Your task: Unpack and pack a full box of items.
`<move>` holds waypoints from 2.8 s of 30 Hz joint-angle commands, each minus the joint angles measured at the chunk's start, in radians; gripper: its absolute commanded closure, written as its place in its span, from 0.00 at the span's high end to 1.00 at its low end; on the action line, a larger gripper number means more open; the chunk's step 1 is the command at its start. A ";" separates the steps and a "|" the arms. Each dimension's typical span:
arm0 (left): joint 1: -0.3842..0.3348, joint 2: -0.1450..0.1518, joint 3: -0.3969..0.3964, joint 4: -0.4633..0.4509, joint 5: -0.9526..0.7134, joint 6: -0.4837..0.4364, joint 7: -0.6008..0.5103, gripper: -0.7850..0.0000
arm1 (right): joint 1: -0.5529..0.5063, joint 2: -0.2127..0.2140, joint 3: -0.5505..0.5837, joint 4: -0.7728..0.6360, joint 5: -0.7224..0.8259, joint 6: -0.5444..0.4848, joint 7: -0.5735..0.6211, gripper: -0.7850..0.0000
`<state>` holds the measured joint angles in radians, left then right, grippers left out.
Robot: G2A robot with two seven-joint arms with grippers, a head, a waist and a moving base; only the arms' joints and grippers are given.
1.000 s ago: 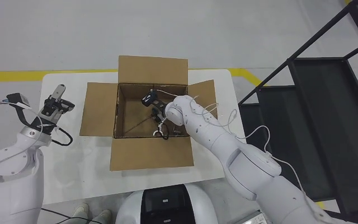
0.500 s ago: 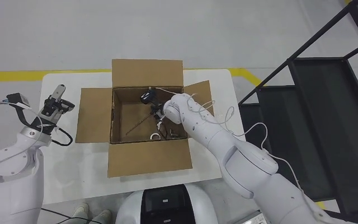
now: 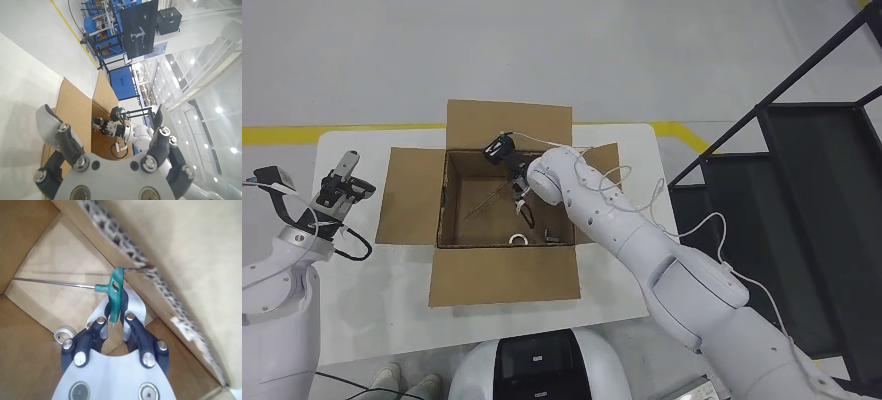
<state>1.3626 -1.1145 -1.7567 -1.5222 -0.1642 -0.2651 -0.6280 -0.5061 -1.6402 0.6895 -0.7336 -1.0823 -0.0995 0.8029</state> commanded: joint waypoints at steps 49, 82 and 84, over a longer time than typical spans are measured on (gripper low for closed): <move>0.000 0.000 0.000 0.000 0.000 0.000 0.000 1.00 | -1.065 0.260 0.838 -1.616 0.020 -0.145 0.352 0.00; 0.000 0.000 0.000 0.000 0.000 0.000 0.000 1.00 | -1.065 0.260 0.838 -1.616 0.020 -0.145 0.352 0.00; 0.000 0.000 0.000 0.000 0.000 0.000 0.000 1.00 | -1.065 0.260 0.838 -1.616 0.020 -0.145 0.352 0.00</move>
<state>1.3626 -1.1145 -1.7567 -1.5222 -0.1642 -0.2651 -0.6280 -1.5706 -1.3803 1.5274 -2.3500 -1.0630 -0.2447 1.1555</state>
